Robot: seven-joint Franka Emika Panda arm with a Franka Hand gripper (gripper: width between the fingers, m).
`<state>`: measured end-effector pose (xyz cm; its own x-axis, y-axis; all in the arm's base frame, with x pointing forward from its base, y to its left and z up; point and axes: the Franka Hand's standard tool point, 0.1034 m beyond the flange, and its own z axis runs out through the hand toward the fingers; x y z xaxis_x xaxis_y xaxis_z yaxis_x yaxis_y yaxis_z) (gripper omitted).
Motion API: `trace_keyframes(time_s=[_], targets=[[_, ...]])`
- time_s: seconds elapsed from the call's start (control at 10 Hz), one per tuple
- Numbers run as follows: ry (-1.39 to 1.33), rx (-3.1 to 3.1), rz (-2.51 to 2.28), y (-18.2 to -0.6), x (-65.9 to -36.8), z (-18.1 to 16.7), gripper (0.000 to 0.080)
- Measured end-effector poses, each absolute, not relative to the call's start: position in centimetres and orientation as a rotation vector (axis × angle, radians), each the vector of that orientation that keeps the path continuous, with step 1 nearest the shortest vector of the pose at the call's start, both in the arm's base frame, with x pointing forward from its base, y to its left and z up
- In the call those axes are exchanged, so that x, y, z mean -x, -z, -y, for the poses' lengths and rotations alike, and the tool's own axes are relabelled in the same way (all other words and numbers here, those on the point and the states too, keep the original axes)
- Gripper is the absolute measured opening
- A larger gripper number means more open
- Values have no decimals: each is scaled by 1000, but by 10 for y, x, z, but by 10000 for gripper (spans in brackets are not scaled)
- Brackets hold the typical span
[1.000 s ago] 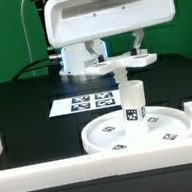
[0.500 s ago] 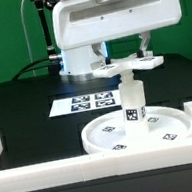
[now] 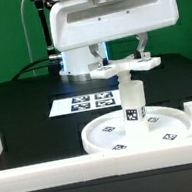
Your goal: Assemble round table
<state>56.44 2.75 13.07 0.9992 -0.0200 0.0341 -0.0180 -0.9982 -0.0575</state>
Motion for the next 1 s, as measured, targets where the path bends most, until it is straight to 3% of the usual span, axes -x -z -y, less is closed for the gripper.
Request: trace_keyframes(time_s=[0.4,1.0], targets=[[55,3080,-16,-133,-562,-35,446],[53,3086,-12,-122,-558,-35,446]])
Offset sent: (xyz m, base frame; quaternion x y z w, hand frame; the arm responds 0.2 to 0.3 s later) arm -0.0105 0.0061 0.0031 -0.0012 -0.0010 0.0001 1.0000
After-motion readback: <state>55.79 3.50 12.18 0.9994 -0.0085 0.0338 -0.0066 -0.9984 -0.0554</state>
